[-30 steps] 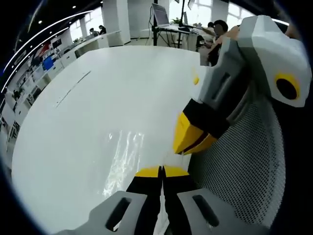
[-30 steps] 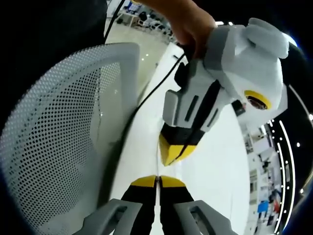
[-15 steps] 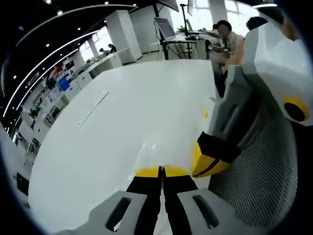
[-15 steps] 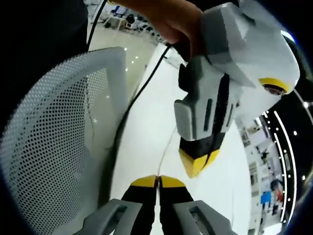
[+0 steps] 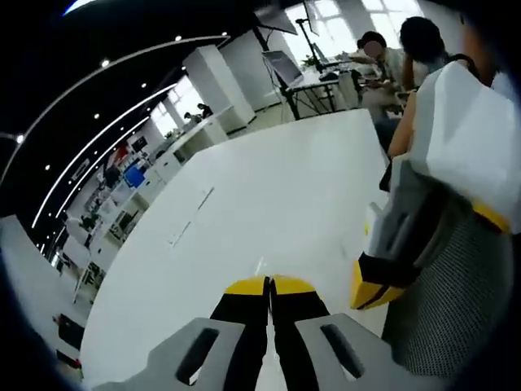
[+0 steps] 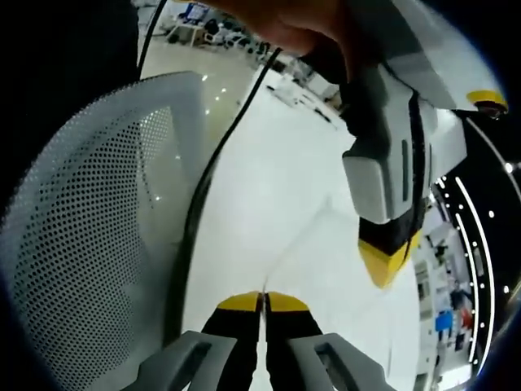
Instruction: Open the resealable bag by pulling the two sides of the seal apart until the entire bag opening is separated and visibly accessible.
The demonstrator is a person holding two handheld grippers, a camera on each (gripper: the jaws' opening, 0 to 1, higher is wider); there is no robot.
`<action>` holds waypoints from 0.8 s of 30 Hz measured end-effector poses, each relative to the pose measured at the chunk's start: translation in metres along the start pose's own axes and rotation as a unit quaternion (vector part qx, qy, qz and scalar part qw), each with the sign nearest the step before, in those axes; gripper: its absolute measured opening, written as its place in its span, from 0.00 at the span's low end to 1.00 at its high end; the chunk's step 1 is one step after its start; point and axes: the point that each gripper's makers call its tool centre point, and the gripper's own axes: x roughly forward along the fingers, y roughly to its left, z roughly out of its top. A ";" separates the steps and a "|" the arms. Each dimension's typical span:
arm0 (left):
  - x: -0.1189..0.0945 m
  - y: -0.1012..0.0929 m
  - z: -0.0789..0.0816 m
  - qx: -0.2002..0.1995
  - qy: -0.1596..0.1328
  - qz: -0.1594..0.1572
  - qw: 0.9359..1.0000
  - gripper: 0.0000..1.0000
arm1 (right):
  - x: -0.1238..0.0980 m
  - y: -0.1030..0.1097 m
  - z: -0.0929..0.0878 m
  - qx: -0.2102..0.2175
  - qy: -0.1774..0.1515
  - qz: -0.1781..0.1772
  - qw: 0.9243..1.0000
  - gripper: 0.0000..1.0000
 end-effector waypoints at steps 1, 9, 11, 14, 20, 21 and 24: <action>0.000 0.002 0.002 0.005 -0.002 -0.001 1.000 0.00 | 0.000 0.000 0.000 0.001 0.000 0.000 1.000 0.00; -0.002 0.016 0.016 0.021 -0.009 0.021 1.000 0.00 | -0.002 -0.010 -0.002 0.006 -0.003 -0.014 1.000 0.00; -0.001 0.019 0.018 0.020 -0.012 0.024 0.999 0.00 | -0.002 -0.012 -0.004 0.006 -0.001 -0.018 1.000 0.00; -0.002 0.023 0.023 0.024 -0.016 0.030 0.999 0.00 | -0.004 -0.017 -0.006 0.012 -0.002 -0.027 1.000 0.00; 0.000 0.024 0.025 0.036 -0.014 0.037 0.999 0.00 | -0.006 -0.024 -0.007 0.021 -0.004 -0.037 0.999 0.00; 0.000 0.024 0.024 0.036 -0.011 0.037 0.999 0.00 | -0.006 -0.026 -0.008 0.022 -0.004 -0.040 0.999 0.00; 0.001 0.024 0.018 0.038 -0.004 0.037 0.999 0.00 | -0.007 -0.029 -0.010 0.032 -0.005 -0.047 0.998 0.00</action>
